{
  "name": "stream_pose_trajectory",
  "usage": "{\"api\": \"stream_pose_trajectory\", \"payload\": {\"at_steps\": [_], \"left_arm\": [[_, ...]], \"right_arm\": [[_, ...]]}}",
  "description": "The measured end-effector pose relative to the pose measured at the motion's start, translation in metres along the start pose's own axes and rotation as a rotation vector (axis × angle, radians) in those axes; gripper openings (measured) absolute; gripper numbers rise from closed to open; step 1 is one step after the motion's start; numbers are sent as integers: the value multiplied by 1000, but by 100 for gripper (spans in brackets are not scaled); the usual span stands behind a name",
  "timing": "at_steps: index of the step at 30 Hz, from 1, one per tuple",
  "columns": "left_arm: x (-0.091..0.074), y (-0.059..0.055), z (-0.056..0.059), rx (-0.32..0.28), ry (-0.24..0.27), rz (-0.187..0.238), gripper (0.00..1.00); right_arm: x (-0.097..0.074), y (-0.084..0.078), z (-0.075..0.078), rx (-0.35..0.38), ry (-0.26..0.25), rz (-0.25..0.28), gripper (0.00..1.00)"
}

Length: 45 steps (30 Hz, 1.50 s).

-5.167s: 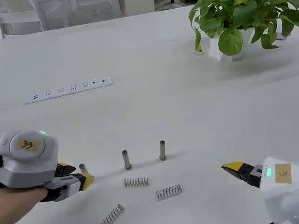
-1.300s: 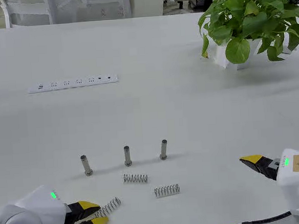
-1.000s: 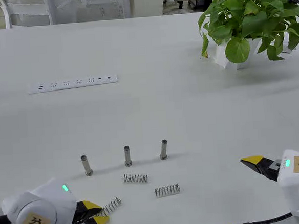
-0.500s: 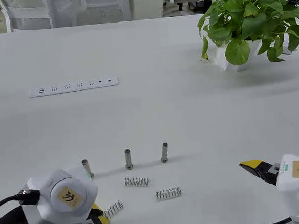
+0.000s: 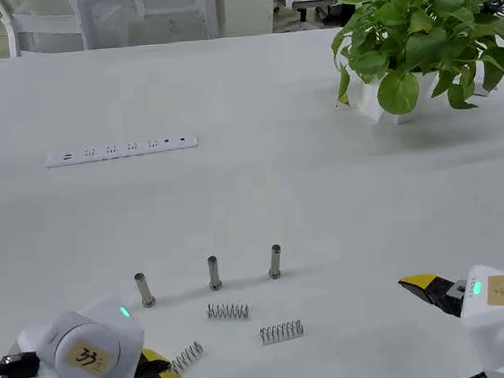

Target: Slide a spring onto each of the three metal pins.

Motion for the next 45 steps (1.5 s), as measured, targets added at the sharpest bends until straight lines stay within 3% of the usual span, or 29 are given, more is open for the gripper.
{"api": "stream_pose_trajectory", "payload": {"at_steps": [8,19,29,33,38,45], "left_arm": [[0,2,6,-96,0,72,6],[-11,18,9,-107,-6,168,6],[-23,42,24,35,-76,278,6],[-26,47,31,103,-118,296,6],[-28,52,33,135,-139,314,6],[-29,57,36,183,-169,335,6]], "right_arm": [[3,4,-6,30,18,16,97],[6,12,-12,76,55,40,92],[11,40,-26,104,151,112,84],[14,47,-34,63,201,99,75],[18,56,-45,50,263,105,68],[25,67,-60,8,366,107,45]]}}
Point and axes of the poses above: the centre of the closed fingertips' face, and the gripper's own axes: x roughly forward along the fingers, z roughly to its right, y roughly out of its top, the point moved 5 cm from there along -x, roughly backward along the fingers, and after that the axes turned 12 degrees about x, right-handed, at the moved point
